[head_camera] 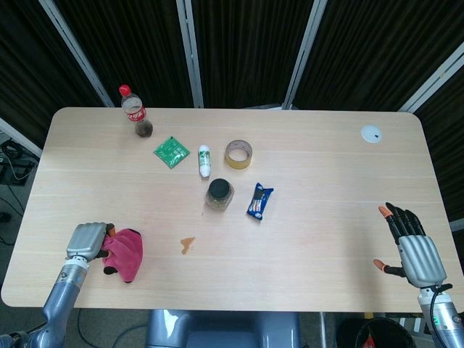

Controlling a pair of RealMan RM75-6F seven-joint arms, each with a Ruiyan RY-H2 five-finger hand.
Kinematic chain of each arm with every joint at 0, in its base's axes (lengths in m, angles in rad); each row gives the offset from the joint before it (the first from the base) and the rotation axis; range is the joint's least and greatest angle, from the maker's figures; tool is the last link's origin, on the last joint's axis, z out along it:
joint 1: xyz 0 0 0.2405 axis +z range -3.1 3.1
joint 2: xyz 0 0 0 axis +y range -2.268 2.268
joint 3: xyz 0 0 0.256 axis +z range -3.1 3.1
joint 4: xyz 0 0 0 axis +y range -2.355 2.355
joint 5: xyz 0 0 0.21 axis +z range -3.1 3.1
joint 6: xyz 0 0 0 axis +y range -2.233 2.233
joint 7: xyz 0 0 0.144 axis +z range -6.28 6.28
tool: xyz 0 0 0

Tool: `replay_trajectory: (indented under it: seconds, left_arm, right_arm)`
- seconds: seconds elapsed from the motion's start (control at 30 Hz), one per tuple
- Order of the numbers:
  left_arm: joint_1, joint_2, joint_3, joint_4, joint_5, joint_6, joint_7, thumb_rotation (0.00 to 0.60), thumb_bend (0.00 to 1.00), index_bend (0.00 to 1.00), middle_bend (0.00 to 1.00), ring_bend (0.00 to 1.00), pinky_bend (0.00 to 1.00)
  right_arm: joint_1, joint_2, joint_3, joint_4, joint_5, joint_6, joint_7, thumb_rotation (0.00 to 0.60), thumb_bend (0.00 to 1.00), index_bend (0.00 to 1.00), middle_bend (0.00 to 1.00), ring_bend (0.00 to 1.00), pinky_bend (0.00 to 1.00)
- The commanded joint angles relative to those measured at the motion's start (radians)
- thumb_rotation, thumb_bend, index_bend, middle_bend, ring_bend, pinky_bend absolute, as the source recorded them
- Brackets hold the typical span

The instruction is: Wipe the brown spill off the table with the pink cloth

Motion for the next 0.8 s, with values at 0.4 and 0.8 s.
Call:
replay_trajectory:
  seconds: [0.4, 0.8]
  left_arm:
    - [-0.071, -0.063, -0.113, -0.062, 0.099, 0.065, -0.030, 0.600, 0.66, 0.84, 0.62, 0.51, 0.53]
    - [-0.147, -0.197, -0.104, -0.046, 0.030, 0.061, 0.119, 0.600, 0.66, 0.84, 0.62, 0.51, 0.53]
  right_arm:
    - [0.002, 0.001, 0.001, 0.000, 0.004, -0.004, 0.006, 0.600, 0.00, 0.00, 0.00, 0.00, 0.00]
    - [0.003, 0.005, 0.002, -0.003, 0.009, -0.009, 0.025, 0.600, 0.00, 0.00, 0.00, 0.00, 0.00]
